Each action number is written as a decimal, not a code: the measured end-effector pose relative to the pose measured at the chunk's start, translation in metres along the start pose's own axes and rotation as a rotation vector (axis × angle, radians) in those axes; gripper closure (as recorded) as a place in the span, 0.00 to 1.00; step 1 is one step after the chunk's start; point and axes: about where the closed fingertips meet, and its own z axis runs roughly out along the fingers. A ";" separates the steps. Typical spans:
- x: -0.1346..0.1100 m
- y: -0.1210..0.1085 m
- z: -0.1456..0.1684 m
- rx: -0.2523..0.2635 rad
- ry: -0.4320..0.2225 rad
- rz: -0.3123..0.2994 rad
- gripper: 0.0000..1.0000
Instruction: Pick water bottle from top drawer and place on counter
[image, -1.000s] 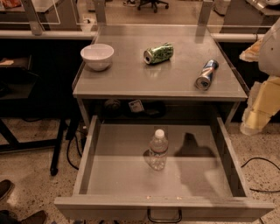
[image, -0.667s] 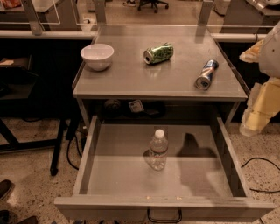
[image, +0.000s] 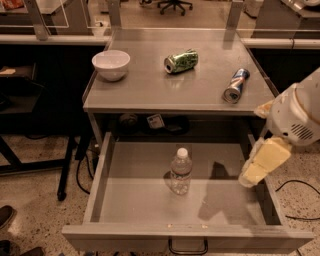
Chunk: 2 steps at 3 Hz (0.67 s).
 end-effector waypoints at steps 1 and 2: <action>0.005 0.008 0.051 -0.074 -0.088 0.092 0.00; 0.003 0.008 0.056 -0.080 -0.104 0.105 0.00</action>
Offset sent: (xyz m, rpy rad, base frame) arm 0.0033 0.0133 -0.0467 0.1194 0.0519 -0.0447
